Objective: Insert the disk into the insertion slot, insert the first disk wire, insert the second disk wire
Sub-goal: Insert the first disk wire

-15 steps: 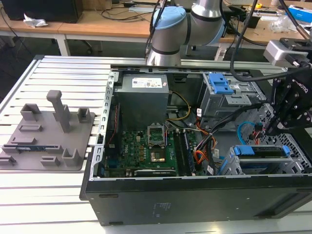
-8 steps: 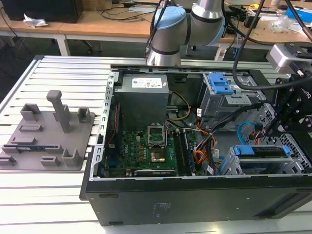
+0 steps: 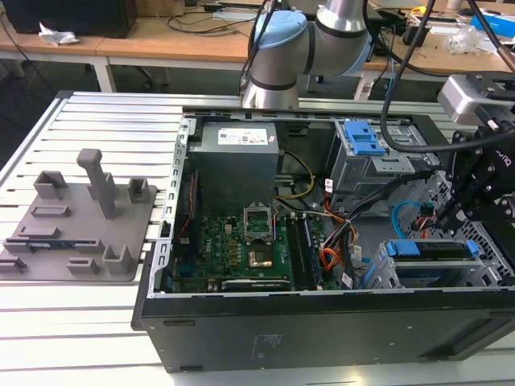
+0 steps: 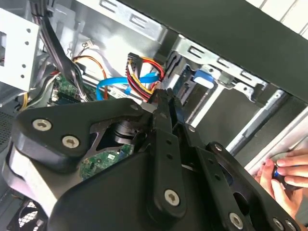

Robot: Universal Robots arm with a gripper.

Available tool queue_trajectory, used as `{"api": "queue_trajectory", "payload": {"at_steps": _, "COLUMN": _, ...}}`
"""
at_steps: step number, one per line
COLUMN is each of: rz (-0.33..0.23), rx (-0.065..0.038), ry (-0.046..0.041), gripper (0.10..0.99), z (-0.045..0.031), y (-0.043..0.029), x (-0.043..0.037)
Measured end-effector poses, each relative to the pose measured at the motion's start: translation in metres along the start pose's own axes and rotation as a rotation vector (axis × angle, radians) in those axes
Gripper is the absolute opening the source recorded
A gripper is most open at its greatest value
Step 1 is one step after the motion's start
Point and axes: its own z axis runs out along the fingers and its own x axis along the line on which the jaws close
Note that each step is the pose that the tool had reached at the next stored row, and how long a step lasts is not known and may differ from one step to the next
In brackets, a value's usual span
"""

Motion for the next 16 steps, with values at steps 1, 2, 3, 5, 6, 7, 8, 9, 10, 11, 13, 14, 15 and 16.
{"api": "queue_trajectory", "payload": {"at_steps": 1, "rz": -0.004, "rx": 0.000, "ry": 0.0000, "gripper": 0.165, "z": 0.0000, "y": 0.0000, "x": 0.0015}}
{"api": "queue_trajectory", "payload": {"at_steps": 2, "rz": -0.009, "rx": 0.001, "ry": 0.0001, "gripper": 0.165, "z": 0.0000, "y": -0.0001, "x": 0.0025}}
{"api": "queue_trajectory", "payload": {"at_steps": 3, "rz": -0.016, "rx": 0.002, "ry": 0.0003, "gripper": 0.165, "z": -0.0001, "y": -0.0001, "x": 0.0035}}
{"api": "queue_trajectory", "payload": {"at_steps": 5, "rz": -0.041, "rx": 0.008, "ry": 0.0005, "gripper": 0.165, "z": 0.0001, "y": -0.0002, "x": 0.0054}}
{"api": "queue_trajectory", "payload": {"at_steps": 6, "rz": -0.049, "rx": 0.011, "ry": 0.0004, "gripper": 0.165, "z": 0.0002, "y": -0.0004, "x": 0.0064}}
{"api": "queue_trajectory", "payload": {"at_steps": 7, "rz": -0.049, "rx": 0.012, "ry": 0.0004, "gripper": 0.165, "z": 0.0003, "y": -0.0004, "x": 0.0065}}
{"api": "queue_trajectory", "payload": {"at_steps": 8, "rz": -0.049, "rx": 0.012, "ry": 0.0005, "gripper": 0.165, "z": 0.0004, "y": -0.0005, "x": 0.0067}}
{"api": "queue_trajectory", "payload": {"at_steps": 9, "rz": -0.046, "rx": 0.012, "ry": 0.0004, "gripper": 0.165, "z": 0.0007, "y": -0.0011, "x": 0.0071}}
{"api": "queue_trajectory", "payload": {"at_steps": 10, "rz": -0.039, "rx": 0.012, "ry": 0.0004, "gripper": 0.165, "z": 0.0007, "y": -0.0011, "x": 0.0071}}
{"api": "queue_trajectory", "payload": {"at_steps": 11, "rz": -0.032, "rx": 0.012, "ry": 0.0004, "gripper": 0.165, "z": 0.0008, "y": -0.0012, "x": 0.0071}}
{"api": "queue_trajectory", "payload": {"at_steps": 13, "rz": -0.020, "rx": 0.013, "ry": 0.0000, "gripper": 0.165, "z": 0.0012, "y": -0.0013, "x": 0.0071}}
{"api": "queue_trajectory", "payload": {"at_steps": 14, "rz": -0.016, "rx": 0.013, "ry": -0.0003, "gripper": 0.165, "z": 0.0013, "y": -0.0014, "x": 0.0072}}
{"api": "queue_trajectory", "payload": {"at_steps": 15, "rz": -0.011, "rx": 0.013, "ry": -0.0006, "gripper": 0.165, "z": 0.0015, "y": -0.0014, "x": 0.0077}}
{"api": "queue_trajectory", "payload": {"at_steps": 16, "rz": -0.009, "rx": 0.013, "ry": -0.0004, "gripper": 0.165, "z": 0.0014, "y": -0.0015, "x": 0.0079}}
